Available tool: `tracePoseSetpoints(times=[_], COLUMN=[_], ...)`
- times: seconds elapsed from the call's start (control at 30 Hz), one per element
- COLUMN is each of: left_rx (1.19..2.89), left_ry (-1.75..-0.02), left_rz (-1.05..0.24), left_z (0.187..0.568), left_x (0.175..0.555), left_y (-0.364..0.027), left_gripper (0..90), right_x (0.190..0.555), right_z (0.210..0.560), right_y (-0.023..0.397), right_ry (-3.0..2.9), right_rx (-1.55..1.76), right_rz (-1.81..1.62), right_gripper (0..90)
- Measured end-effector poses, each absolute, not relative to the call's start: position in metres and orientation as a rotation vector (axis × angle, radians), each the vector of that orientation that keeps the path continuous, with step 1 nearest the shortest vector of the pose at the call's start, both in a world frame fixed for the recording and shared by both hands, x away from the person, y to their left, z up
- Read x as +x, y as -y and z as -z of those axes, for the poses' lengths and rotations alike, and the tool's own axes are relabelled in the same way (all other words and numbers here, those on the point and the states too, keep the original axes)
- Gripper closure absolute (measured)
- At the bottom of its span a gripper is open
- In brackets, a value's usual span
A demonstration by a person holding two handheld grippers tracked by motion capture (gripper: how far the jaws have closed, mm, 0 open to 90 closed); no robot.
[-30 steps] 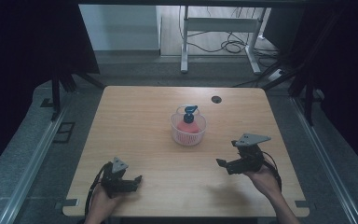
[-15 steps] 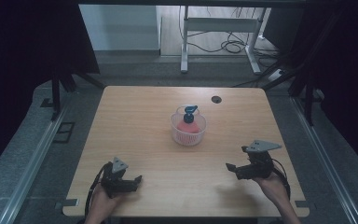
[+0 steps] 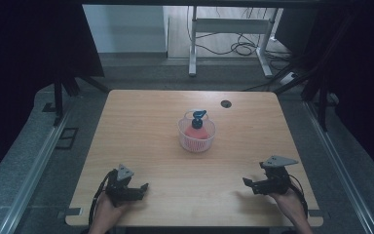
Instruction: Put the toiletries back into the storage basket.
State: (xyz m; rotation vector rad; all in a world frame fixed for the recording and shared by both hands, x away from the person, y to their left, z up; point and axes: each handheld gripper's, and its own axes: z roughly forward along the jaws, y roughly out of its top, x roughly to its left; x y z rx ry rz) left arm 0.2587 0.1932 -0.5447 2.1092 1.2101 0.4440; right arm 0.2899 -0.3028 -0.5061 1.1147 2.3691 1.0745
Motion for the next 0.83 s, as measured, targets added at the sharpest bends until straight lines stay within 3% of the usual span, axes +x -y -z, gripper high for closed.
tracePoseSetpoints(times=[0.83], left_rx=[2.113], left_ry=[-1.206], left_rz=[-0.445], left_z=[0.545], left_x=[0.259], left_y=[-0.193], left_gripper=[11.4], right_x=[0.278], right_z=[0.543], right_y=[0.304], right_ry=[-2.405], right_rx=[1.106], right_rz=[-0.982], right_gripper=[0.0])
